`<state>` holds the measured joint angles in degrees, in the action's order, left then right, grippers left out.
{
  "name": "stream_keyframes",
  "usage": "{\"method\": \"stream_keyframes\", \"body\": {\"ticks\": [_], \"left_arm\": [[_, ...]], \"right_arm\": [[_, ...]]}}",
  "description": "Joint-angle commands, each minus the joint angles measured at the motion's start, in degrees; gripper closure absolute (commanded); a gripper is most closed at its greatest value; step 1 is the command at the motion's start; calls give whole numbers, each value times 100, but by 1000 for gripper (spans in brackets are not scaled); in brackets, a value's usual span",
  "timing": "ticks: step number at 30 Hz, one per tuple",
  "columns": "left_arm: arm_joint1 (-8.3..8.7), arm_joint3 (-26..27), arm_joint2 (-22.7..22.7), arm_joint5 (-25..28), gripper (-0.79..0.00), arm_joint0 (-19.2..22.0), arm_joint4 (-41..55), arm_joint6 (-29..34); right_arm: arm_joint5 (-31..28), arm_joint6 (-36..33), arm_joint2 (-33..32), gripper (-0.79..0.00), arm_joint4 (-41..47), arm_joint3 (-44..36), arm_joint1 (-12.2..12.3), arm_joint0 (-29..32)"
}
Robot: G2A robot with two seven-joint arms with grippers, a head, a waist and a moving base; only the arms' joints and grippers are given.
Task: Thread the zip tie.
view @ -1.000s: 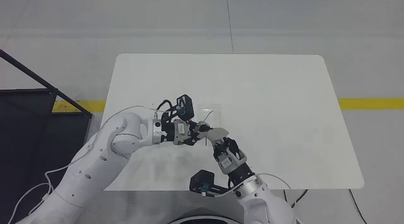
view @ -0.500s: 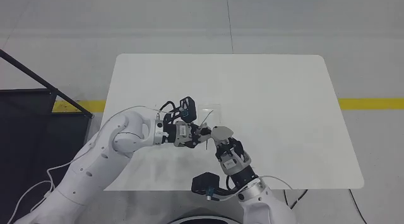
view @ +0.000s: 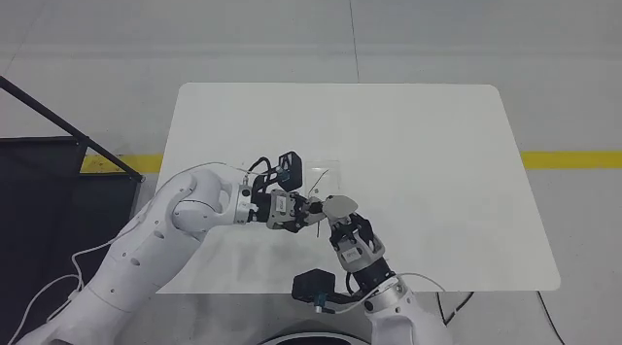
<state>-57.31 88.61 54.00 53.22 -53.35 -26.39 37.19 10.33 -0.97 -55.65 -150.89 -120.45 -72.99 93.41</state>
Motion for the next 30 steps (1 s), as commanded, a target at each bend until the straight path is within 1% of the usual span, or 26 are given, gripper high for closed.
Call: {"method": "stream_keyframes", "body": {"ticks": [1,4,7,20,30], "left_arm": [[6,-21,-20,62,0,22,121,50],[16,-49,-42,97,0,62,236,141],[24,-66,-58,96,0,88,339,185],[53,-130,-90,141,0,154,655,210],[75,-173,-124,179,0,203,796,263]], "right_arm": [[103,-70,42,0,-93,11,-12,6],[209,-175,111,0,-208,27,-34,2],[158,-209,159,0,-291,38,-47,-9],[-485,-89,158,0,-405,5,-48,-80],[-411,-276,160,0,-473,11,-73,-49]]}}
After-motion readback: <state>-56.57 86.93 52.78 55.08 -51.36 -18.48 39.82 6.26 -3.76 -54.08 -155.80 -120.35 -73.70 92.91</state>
